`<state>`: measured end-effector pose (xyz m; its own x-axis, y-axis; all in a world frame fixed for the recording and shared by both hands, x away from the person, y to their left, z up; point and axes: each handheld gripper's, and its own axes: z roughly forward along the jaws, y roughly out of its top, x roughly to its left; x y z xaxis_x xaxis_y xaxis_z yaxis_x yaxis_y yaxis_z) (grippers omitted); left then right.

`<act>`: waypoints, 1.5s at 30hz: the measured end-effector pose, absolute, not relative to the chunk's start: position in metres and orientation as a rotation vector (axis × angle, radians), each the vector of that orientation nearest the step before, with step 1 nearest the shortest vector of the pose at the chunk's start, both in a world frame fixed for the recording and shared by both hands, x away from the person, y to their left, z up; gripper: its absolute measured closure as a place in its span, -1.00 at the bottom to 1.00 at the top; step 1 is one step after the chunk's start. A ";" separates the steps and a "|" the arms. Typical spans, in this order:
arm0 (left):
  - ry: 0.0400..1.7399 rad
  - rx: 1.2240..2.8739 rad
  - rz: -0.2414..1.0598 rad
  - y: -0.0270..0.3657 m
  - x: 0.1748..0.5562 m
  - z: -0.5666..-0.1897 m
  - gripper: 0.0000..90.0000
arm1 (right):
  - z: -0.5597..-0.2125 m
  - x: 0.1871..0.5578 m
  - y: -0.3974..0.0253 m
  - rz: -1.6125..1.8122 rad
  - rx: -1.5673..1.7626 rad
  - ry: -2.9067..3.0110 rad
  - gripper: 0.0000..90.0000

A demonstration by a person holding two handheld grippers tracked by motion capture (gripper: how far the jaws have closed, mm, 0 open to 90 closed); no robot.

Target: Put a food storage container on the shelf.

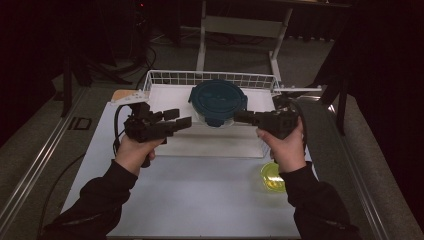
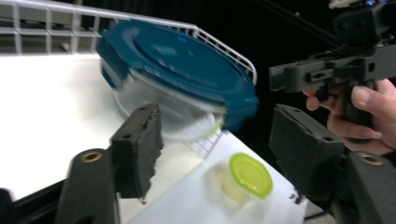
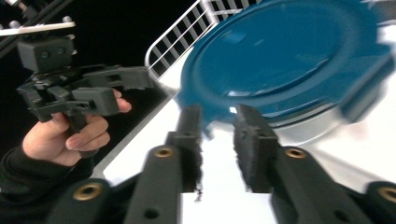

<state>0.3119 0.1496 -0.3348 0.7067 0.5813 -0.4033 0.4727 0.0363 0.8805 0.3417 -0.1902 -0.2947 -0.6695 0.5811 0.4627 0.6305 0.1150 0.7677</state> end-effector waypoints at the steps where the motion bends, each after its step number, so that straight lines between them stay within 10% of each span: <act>1: 0.857 1.609 0.096 0.150 0.309 -0.339 -0.33 | -0.297 0.339 -0.186 -1.628 -1.245 -2.327 0.68; 10: 0.853 1.646 0.196 0.147 0.287 -0.375 -1.00 | -0.316 0.331 -0.161 -1.571 -1.192 -2.368 0.99; 41: 0.781 1.665 0.229 0.126 0.250 -0.429 -1.00 | -0.322 0.364 -0.159 -1.568 -1.354 -2.389 0.97; 45: 0.757 1.677 0.246 0.129 0.248 -0.433 -1.00 | -0.325 0.348 -0.164 -1.616 -1.286 -2.406 0.49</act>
<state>0.2479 0.1288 -0.4332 0.7645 0.5993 -0.2376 0.3445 -0.0683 0.9363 0.3483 -0.1644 -0.3249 -0.6706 0.6305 0.3909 0.6002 0.1515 0.7853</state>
